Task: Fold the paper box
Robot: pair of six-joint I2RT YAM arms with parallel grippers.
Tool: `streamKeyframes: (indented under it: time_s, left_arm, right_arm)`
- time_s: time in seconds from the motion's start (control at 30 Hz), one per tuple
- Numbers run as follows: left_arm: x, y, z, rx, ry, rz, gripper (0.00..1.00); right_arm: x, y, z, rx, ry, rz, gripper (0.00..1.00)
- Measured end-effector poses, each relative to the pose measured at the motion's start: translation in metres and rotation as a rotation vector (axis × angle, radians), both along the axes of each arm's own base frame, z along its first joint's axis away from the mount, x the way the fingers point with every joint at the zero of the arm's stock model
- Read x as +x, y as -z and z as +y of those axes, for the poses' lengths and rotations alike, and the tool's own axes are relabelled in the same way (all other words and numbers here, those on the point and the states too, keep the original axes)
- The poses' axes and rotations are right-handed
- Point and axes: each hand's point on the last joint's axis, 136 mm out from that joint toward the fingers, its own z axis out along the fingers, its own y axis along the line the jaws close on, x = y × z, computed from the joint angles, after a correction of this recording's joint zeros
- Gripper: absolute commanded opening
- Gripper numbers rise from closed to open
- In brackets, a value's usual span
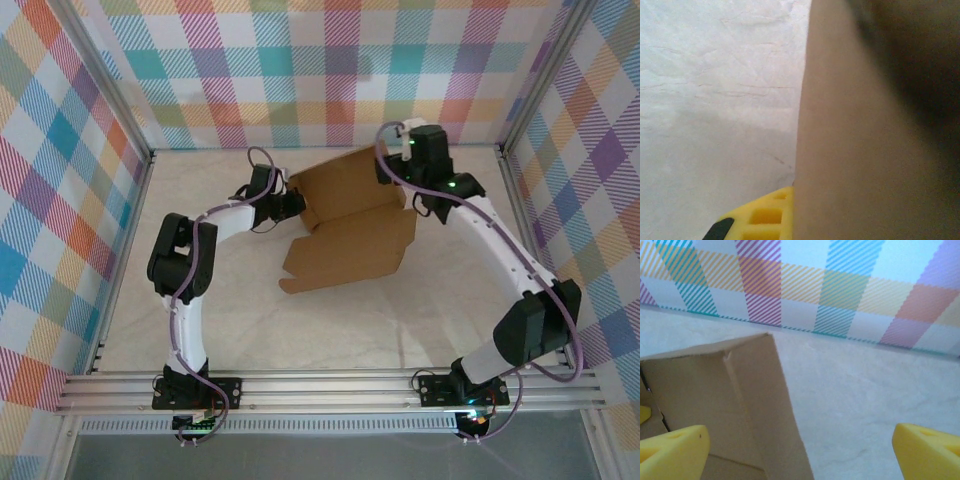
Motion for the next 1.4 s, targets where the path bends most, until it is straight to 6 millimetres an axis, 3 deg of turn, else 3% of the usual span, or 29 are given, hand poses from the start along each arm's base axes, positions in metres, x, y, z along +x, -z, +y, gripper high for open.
streamKeyframes:
  time_s: [0.17,0.33,0.43,0.6,0.87,0.97,1.03,1.13,1.37,1.4]
  left_arm:
    - [-0.006,-0.016,0.021,0.156,0.050,0.049,0.00]
    - [-0.008,-0.048,0.039,0.301,0.124,0.082,0.00]
    - [-0.015,-0.055,0.047,0.370,0.171,0.119,0.00]
    - [-0.037,-0.031,0.064,0.495,0.253,0.284,0.00]
    - [-0.075,0.013,0.093,0.655,0.352,0.538,0.01]
    - [-0.082,0.021,0.096,0.677,0.388,0.594,0.10]
    - [-0.083,0.026,0.098,0.689,0.404,0.619,0.28]
    - [-0.083,0.029,0.098,0.694,0.419,0.637,0.41]
    - [-0.068,0.008,0.082,0.635,0.422,0.560,0.62]
    - [-0.068,0.006,0.080,0.623,0.424,0.553,0.73]
  right_arm:
    - [-0.002,0.022,-0.025,0.117,0.051,0.072,0.93]
    - [-0.009,0.043,-0.018,0.156,0.019,0.136,0.93]
    - [-0.011,0.045,-0.010,0.172,-0.033,0.151,0.93]
    - [-0.011,0.050,0.008,0.198,-0.140,0.166,0.93]
    - [-0.009,0.081,0.037,0.246,-0.287,0.266,0.93]
    - [-0.006,0.087,0.046,0.256,-0.336,0.288,0.93]
    - [-0.005,0.089,0.053,0.258,-0.364,0.299,0.93]
    - [-0.005,0.094,0.060,0.254,-0.395,0.316,0.93]
    - [-0.003,0.098,0.074,0.228,-0.458,0.327,0.94]
    - [-0.002,0.100,0.076,0.225,-0.466,0.332,0.94]
